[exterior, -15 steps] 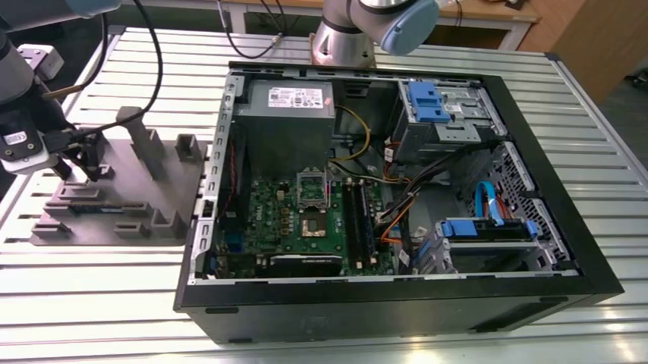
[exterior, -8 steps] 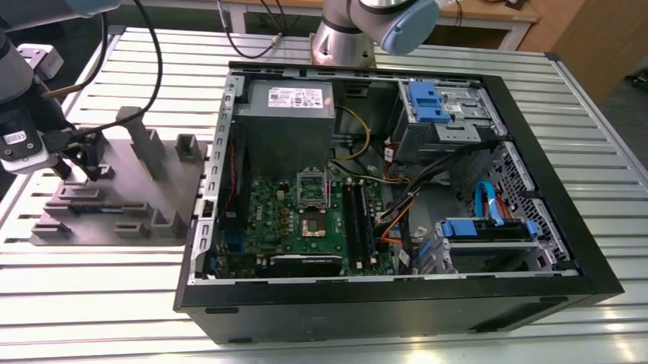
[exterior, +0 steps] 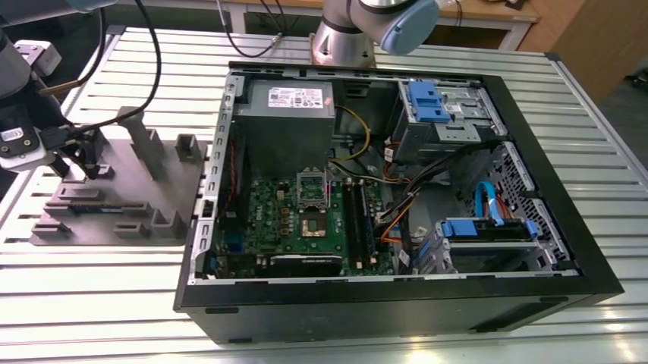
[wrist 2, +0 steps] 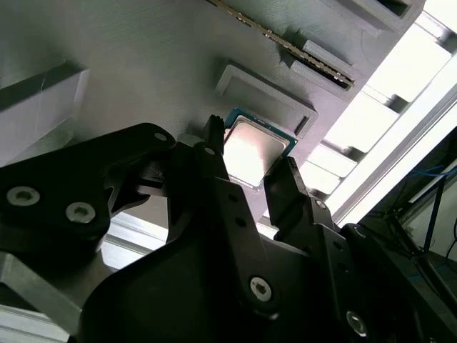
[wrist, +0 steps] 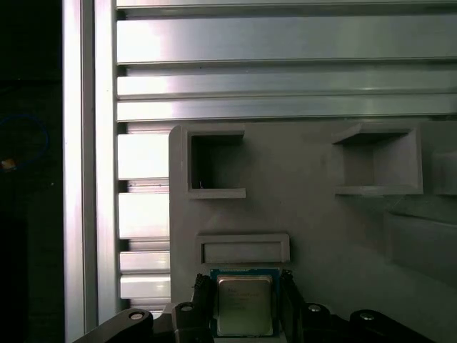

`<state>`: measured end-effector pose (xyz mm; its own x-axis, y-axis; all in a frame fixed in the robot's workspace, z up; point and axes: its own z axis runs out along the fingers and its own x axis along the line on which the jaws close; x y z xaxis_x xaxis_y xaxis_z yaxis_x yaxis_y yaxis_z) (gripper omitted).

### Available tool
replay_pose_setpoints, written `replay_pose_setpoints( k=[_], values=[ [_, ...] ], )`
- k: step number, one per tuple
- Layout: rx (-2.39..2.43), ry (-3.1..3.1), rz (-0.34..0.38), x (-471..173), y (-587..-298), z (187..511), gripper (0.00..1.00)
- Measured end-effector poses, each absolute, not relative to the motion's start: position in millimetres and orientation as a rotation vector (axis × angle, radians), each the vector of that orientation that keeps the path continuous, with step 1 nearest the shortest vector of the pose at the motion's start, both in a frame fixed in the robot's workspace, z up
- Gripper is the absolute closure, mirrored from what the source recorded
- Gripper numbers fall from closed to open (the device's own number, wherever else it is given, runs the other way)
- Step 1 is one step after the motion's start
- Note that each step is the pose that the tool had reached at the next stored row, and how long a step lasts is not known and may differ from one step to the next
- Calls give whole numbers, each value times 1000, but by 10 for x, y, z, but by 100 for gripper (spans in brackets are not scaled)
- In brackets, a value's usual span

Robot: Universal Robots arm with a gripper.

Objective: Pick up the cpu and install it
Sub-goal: 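Pick up the cpu and move it towards the insertion slot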

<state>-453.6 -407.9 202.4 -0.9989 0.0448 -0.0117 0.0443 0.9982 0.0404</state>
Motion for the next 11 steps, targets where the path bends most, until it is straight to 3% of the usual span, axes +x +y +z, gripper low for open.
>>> replay_pose_setpoints(
  k=[11],
  values=[
    [70,3128,63,-4536,-4079,2042,53]
  ],
)
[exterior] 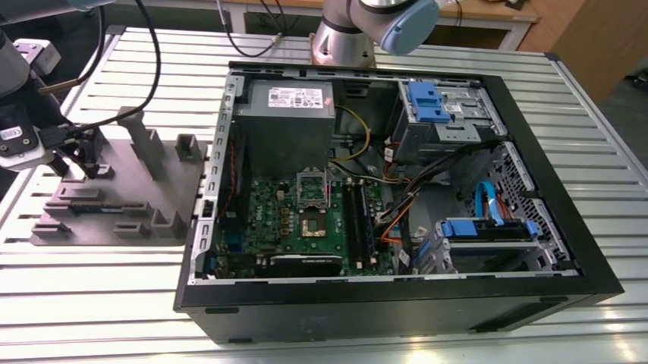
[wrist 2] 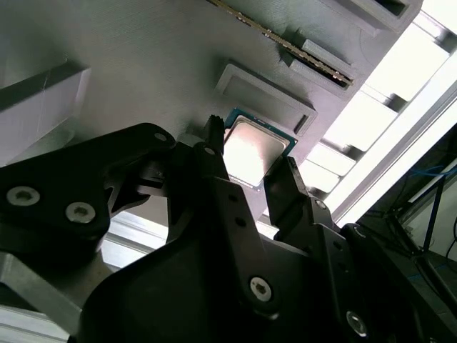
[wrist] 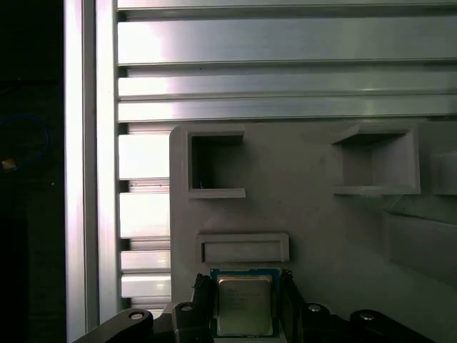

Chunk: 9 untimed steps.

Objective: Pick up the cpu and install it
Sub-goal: 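Pick up the cpu and move it towards the insertion slot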

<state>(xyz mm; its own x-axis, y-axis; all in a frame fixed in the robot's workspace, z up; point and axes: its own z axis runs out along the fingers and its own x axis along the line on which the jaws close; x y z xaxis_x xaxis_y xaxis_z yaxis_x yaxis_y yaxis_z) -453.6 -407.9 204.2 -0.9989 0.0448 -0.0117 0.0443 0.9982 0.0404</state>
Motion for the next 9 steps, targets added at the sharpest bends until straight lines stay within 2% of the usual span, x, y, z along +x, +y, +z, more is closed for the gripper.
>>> replay_pose_setpoints(
  k=[9],
  values=[
    [70,3127,63,-4536,-4079,2087,53]
  ],
)
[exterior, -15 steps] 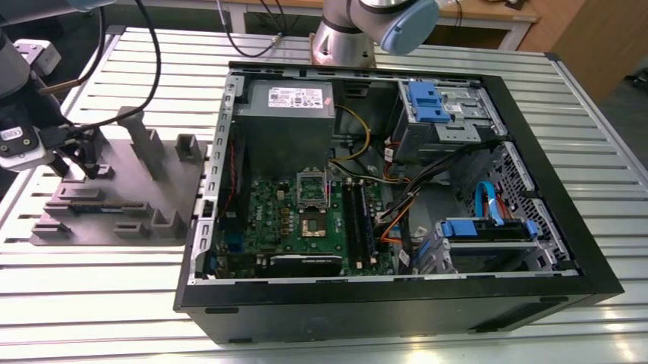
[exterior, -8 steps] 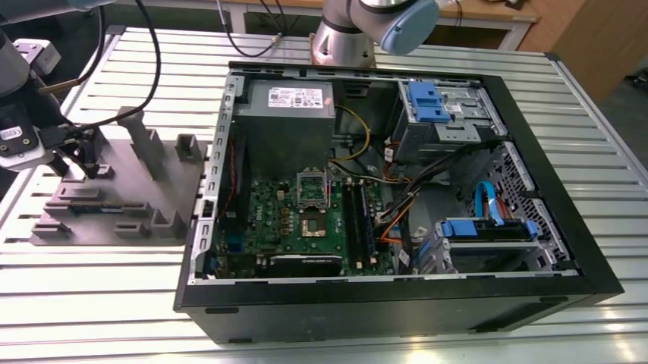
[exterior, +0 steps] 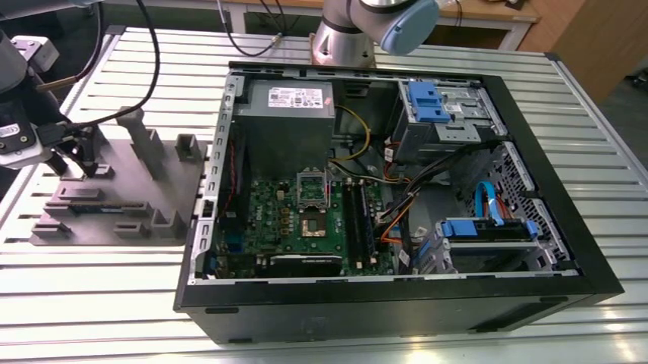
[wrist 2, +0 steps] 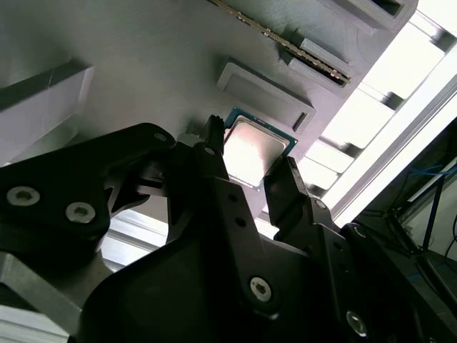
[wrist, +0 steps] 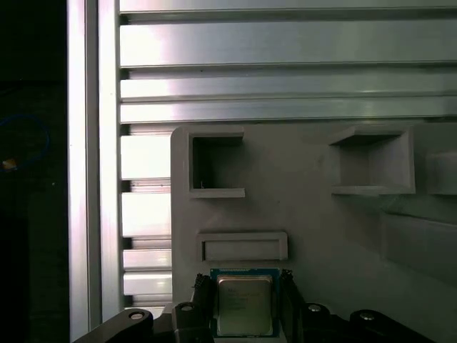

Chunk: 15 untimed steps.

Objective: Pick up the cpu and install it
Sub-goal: 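Pick up the cpu and move it towards the insertion slot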

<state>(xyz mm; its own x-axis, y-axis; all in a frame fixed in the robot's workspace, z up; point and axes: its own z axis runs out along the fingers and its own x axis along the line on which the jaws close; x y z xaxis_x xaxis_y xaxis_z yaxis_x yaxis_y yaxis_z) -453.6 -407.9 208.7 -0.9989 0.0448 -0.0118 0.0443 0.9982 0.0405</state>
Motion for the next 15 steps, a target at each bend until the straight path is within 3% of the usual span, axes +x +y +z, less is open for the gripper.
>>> replay_pose_setpoints(
  k=[15],
  values=[
    [70,3128,63,-4536,-4079,2142,53]
  ],
)
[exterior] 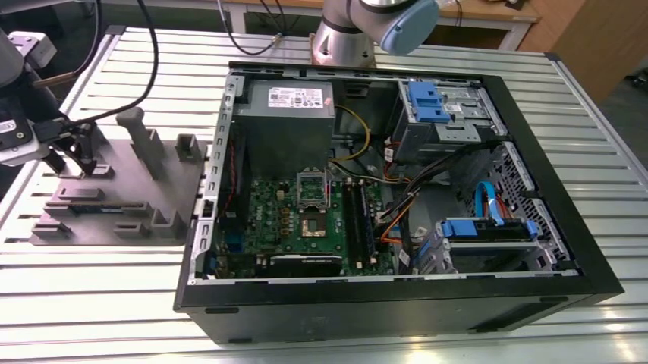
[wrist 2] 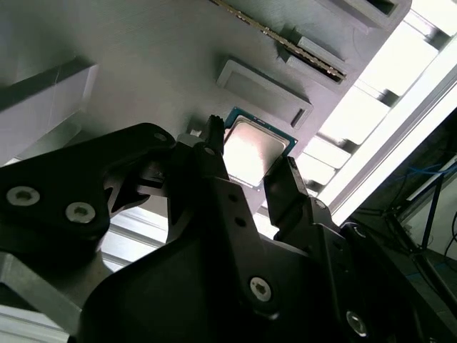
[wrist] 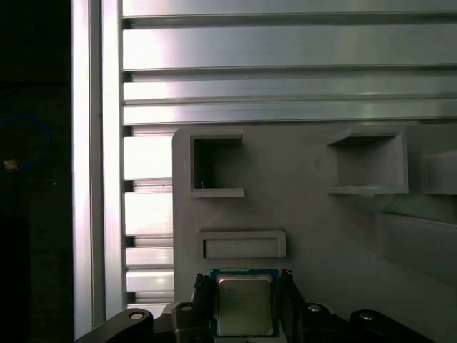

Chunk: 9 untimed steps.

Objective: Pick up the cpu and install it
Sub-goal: 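Pick up the cpu and move it towards the insertion slot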

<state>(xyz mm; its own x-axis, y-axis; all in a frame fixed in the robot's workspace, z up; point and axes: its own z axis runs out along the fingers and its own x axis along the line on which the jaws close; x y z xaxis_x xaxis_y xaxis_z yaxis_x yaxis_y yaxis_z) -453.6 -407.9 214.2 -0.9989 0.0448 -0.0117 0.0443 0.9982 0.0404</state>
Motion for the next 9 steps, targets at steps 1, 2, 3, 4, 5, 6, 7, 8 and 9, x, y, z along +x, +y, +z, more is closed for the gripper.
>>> replay_pose_setpoints(
  k=[1,2,3,4,5,6,7,8,9],
  values=[
    [70,3128,63,-4536,-4079,2145,53],
    [70,3128,63,-4536,-4079,2148,53],
    [70,3128,63,-4536,-4079,2151,53],
    [70,3128,63,-4536,-4079,2156,53],
    [70,3128,63,-4536,-4079,2159,53],
    [70,3128,63,-4536,-4079,2162,53],
    [70,3128,63,-4536,-4079,2166,53],
    [70,3128,63,-4536,-4079,2169,53],
    [70,3128,63,-4536,-4079,2173,53]
  ],
)
